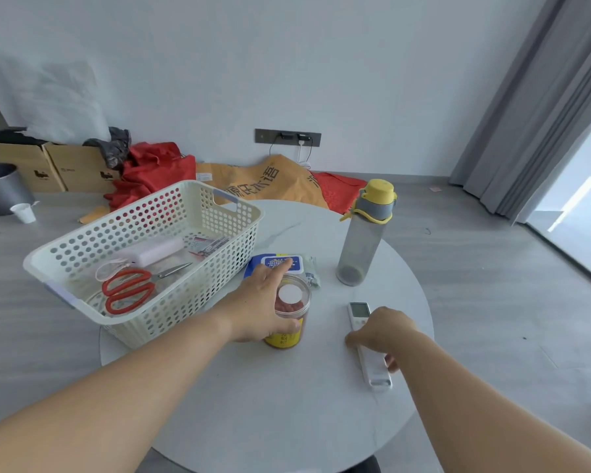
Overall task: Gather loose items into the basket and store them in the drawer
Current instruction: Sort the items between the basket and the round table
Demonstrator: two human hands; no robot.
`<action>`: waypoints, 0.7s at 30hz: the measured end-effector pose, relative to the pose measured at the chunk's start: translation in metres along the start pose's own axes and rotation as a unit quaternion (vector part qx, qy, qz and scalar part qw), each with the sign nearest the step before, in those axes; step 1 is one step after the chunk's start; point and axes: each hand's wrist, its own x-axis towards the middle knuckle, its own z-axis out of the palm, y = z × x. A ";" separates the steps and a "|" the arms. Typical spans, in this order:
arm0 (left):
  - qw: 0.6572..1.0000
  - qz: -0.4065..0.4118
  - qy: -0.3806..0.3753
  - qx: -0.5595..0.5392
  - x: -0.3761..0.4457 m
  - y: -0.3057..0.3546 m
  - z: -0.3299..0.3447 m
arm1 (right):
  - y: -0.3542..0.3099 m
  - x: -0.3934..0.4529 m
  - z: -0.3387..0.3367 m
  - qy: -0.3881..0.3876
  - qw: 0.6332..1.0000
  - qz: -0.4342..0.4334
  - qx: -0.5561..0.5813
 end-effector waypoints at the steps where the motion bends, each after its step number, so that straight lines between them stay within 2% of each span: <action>1: 1.000 0.001 -0.011 -0.005 -0.001 -0.002 0.000 | -0.001 0.000 -0.002 -0.005 1.000 0.000 0.002; 4: 1.000 0.015 -0.020 -0.016 -0.002 -0.007 -0.001 | 0.000 -0.002 -0.002 -0.016 1.000 0.011 0.020; 7: 0.990 0.004 0.002 -0.140 -0.004 -0.009 -0.008 | 0.000 -0.008 -0.005 -0.006 1.000 0.017 0.015; 8: 0.978 -0.015 0.031 -0.206 -0.002 -0.010 -0.011 | 0.001 -0.008 -0.007 0.022 0.999 0.018 0.015; 10: 0.932 -0.089 0.091 -0.338 0.006 -0.016 -0.014 | -0.001 -0.006 -0.014 0.104 0.993 0.018 0.045; 12: 0.900 -0.167 0.121 -0.383 0.015 -0.027 -0.010 | -0.007 0.000 -0.020 0.145 0.980 0.014 0.135; 16: 0.881 -0.214 0.036 -0.421 0.026 -0.033 0.002 | -0.022 0.010 -0.025 0.131 0.938 -0.019 0.320; 21: 0.842 -0.220 0.000 -0.493 0.042 -0.029 0.001 | -0.024 0.028 -0.027 0.130 0.930 -0.046 0.342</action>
